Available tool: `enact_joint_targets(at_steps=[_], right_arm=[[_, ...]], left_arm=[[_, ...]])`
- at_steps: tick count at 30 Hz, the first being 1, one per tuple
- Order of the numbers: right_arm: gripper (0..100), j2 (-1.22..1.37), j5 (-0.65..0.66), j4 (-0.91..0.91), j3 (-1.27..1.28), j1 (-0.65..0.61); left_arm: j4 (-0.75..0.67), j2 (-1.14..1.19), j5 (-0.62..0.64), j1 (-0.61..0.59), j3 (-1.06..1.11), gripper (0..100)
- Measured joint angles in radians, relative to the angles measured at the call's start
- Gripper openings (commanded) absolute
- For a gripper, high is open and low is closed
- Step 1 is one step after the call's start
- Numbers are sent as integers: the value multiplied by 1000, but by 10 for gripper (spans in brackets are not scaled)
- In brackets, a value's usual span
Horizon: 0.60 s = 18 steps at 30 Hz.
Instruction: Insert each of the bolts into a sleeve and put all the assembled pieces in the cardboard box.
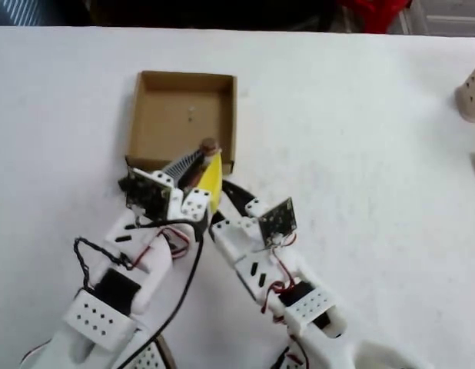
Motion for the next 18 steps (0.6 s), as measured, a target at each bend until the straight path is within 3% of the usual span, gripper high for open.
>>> enact_joint_targets(at_steps=[7, 18], right_arm=[[15, -5, 0, 0, 0, 0], [15, 0, -2, 3, 0, 6]], left_arm=[[-6, 23, -2, -2, -2, 23], [-72, 293, 0, -2, -64, 24]])
